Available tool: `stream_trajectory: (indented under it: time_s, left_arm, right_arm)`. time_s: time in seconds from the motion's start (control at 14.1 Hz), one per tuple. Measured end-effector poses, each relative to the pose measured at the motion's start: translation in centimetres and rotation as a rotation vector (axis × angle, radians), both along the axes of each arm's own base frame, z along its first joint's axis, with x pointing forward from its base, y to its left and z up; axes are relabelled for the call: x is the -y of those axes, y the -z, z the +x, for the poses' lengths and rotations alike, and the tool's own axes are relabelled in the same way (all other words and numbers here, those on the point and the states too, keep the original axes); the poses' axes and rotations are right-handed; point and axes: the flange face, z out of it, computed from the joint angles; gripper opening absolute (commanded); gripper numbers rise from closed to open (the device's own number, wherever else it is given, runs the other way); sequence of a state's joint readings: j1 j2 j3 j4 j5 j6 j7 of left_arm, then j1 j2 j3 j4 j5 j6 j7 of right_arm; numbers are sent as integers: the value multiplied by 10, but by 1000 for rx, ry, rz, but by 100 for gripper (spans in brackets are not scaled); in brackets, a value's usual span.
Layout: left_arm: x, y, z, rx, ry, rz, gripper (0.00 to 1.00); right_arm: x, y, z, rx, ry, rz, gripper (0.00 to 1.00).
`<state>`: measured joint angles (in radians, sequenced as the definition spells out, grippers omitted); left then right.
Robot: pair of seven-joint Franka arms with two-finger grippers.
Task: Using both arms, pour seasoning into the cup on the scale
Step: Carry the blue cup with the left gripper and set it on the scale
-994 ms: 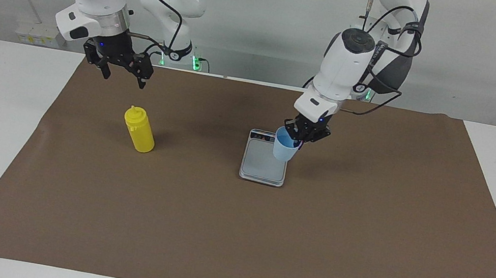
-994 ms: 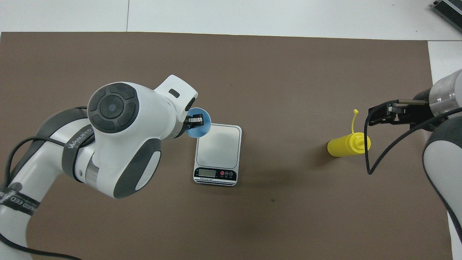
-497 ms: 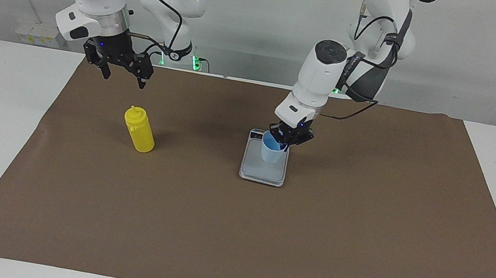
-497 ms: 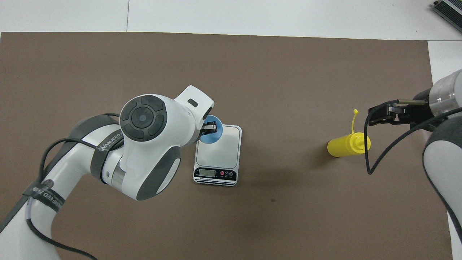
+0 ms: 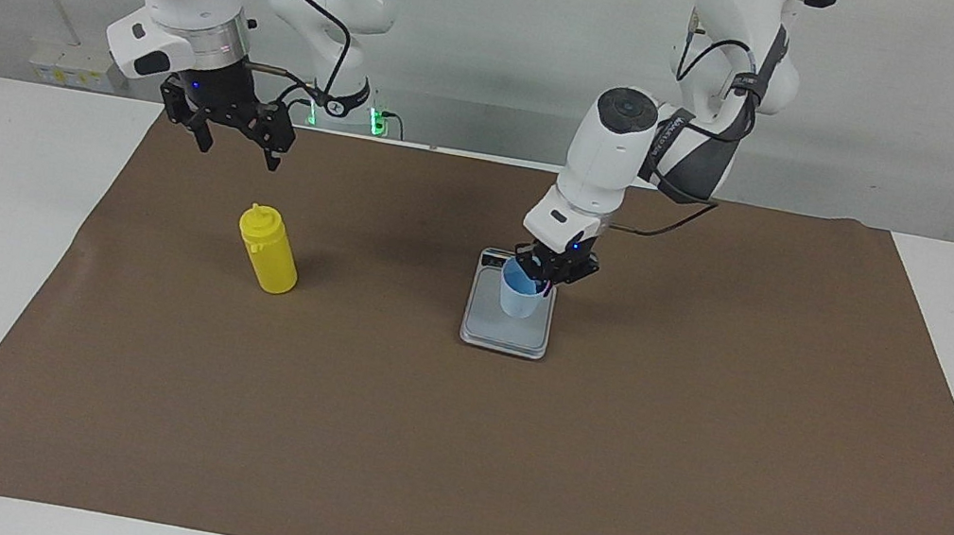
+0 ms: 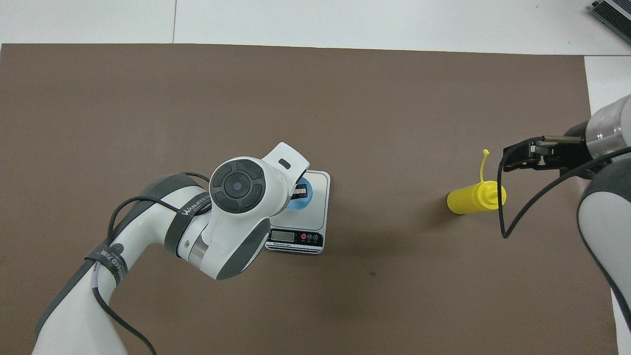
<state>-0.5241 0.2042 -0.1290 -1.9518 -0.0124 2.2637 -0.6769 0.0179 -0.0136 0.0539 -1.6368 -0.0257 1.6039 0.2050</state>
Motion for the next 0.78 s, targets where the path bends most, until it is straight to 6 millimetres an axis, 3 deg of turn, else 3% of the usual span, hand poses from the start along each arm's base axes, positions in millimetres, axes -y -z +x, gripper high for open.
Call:
stream_trajectory:
  time_s: [0.28, 0.36, 0.43, 0.5, 0.78]
  left_arm:
    - [-1, 9, -3, 1, 2, 0, 0]
    - [-1, 10, -3, 2, 1, 0, 17]
    - [-1, 11, -3, 2, 1, 0, 69]
    - [-1, 11, -2, 5, 1, -2, 100]
    - [-5, -2, 8, 35, 0, 1, 100]
  right_arm:
    - [0, 0, 0, 0, 0, 0, 100]
    - [0, 0, 0, 0, 0, 0, 100]
    - [0, 0, 0, 0, 0, 0, 100]
    - [0, 0, 0, 0, 0, 0, 100]
    - [0, 0, 0, 0, 0, 0, 100]
